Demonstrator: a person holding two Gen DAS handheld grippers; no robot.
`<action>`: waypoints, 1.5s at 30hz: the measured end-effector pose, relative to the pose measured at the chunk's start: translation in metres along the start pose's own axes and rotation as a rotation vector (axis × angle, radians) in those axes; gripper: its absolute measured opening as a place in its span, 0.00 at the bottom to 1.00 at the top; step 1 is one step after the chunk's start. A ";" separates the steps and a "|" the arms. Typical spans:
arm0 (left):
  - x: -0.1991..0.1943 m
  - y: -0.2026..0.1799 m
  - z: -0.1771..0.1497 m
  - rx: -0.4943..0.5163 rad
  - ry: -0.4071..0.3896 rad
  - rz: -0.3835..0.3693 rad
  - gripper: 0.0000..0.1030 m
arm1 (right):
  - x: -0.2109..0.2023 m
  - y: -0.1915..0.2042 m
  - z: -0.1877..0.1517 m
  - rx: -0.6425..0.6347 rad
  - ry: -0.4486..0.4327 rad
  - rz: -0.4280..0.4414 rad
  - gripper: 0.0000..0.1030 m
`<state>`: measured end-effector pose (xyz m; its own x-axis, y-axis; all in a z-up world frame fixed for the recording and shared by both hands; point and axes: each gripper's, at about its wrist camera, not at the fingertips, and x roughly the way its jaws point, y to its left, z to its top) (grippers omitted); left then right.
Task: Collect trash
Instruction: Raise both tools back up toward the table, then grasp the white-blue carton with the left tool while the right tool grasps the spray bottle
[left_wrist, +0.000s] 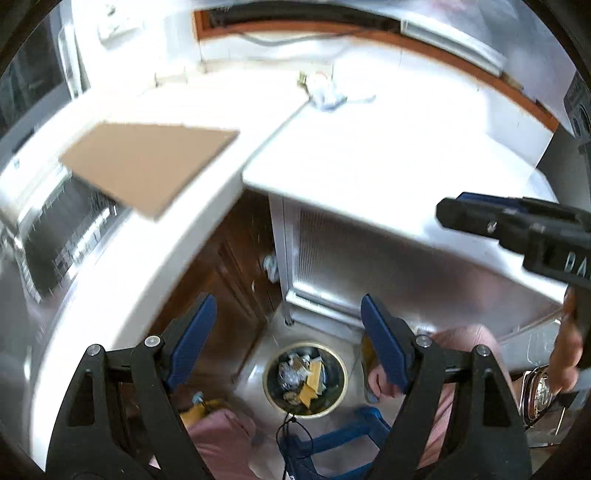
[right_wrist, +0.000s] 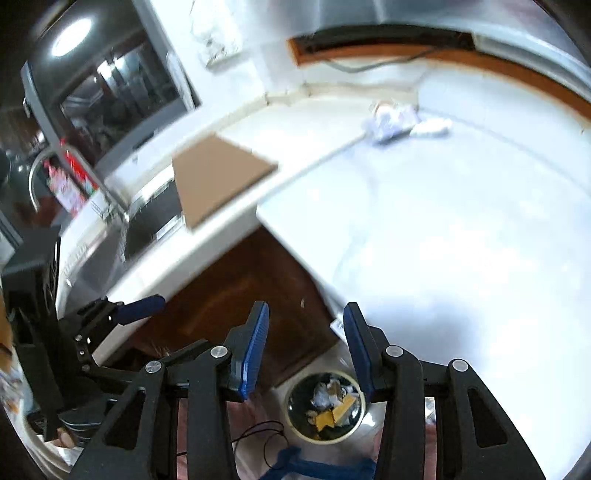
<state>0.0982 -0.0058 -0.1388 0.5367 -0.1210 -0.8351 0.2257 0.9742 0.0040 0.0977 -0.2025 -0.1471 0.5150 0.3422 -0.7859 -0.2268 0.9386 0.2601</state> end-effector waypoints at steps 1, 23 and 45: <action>-0.005 -0.001 0.013 0.007 -0.012 0.000 0.76 | -0.008 -0.005 0.012 0.012 -0.005 0.001 0.42; 0.106 -0.047 0.254 0.206 -0.075 0.033 0.76 | 0.030 -0.163 0.233 0.312 0.006 -0.103 0.49; 0.259 -0.042 0.302 0.004 0.214 -0.169 0.76 | 0.140 -0.238 0.260 0.496 0.065 -0.115 0.49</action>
<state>0.4731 -0.1356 -0.1890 0.3070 -0.2384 -0.9214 0.3013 0.9427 -0.1435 0.4385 -0.3660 -0.1733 0.4574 0.2466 -0.8544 0.2559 0.8836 0.3921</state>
